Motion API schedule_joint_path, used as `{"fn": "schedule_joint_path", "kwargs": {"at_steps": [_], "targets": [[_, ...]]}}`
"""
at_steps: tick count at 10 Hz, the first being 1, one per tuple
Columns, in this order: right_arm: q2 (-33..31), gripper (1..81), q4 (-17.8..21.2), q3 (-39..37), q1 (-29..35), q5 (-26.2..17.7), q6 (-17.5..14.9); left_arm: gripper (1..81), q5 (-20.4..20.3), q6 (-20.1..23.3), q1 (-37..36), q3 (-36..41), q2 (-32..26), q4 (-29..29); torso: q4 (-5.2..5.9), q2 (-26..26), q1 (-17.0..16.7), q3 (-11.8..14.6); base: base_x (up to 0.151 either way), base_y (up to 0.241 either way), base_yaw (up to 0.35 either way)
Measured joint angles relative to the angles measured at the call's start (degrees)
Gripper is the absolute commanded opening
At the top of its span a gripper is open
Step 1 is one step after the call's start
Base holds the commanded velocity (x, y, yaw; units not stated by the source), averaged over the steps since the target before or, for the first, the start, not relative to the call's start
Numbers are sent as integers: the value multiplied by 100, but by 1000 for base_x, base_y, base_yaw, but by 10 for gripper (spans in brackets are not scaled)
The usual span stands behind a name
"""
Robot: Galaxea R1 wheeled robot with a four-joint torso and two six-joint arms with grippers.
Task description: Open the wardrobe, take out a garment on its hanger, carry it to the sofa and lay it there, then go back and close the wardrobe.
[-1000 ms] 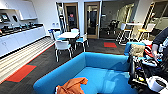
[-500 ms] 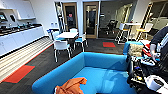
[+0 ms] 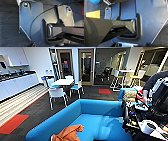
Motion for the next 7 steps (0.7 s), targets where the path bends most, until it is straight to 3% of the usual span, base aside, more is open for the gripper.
{"fn": "schedule_joint_path", "kwargs": {"at_steps": [3,5,7], "targets": [[57,811,0,-179,1,-15,2,811,-26,16,-100,-1009,596,0,2,-4,-2,260,0,0,0],[149,811,-1,-300,-51,-48,-2,811,-26,35,-63,-1073,935,4,2,-6,0,297,0,0,0],[258,811,-4,-523,-55,-44,-5,811,-15,38,-23,-1084,872,4,2,-9,0,297,0,0,0]]}}
